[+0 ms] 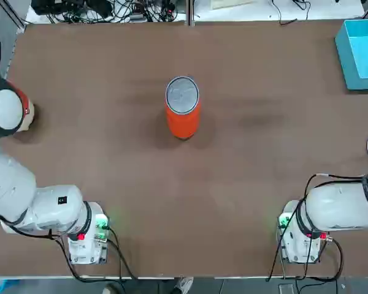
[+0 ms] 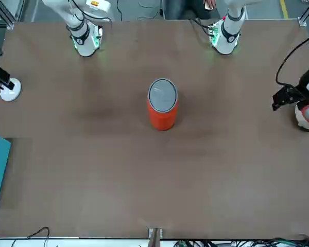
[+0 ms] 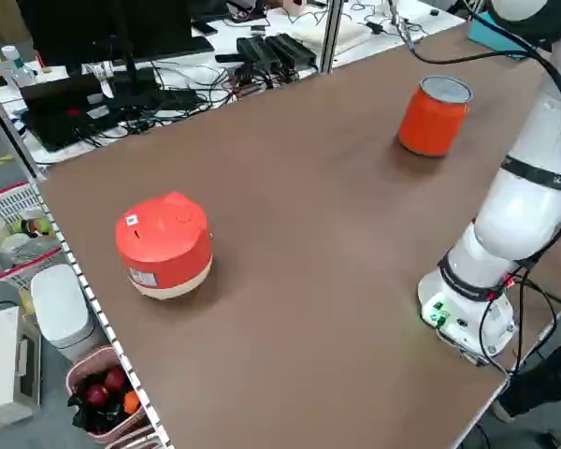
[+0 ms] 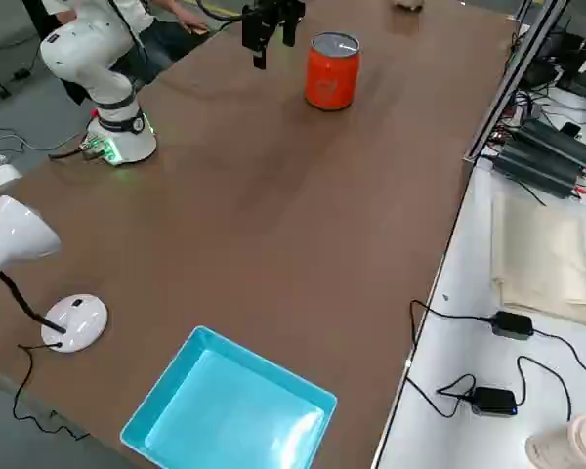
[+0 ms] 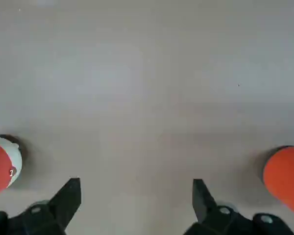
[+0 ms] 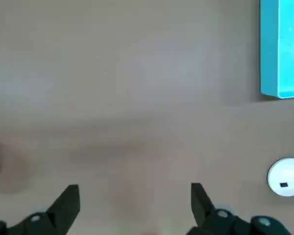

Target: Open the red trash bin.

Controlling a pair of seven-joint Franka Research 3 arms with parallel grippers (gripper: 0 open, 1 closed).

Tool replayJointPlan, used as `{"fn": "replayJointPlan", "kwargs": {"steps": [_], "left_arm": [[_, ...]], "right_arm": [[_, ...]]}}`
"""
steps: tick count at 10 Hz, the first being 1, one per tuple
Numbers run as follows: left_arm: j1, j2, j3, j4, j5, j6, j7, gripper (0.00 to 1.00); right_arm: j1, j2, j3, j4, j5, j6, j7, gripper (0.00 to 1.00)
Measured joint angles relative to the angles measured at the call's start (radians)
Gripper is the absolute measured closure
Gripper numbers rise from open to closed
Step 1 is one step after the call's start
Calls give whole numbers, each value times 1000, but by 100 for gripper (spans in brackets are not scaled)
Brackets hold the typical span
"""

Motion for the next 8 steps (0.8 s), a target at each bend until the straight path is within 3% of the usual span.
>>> {"fn": "replayJointPlan", "kwargs": {"steps": [4,6,8], "left_arm": [[-5,2,-7,-23,-1,-4,-4,0],[-10,5,-45,-57,-7,-4,-85,0],[-13,5,-129,-72,-11,-13,-323,1]], "right_arm": [[0,0,1,0,0,-1,0,2],[4,1,8,-7,1,0,0,13],[12,2,13,-33,23,12,4,48]]}}
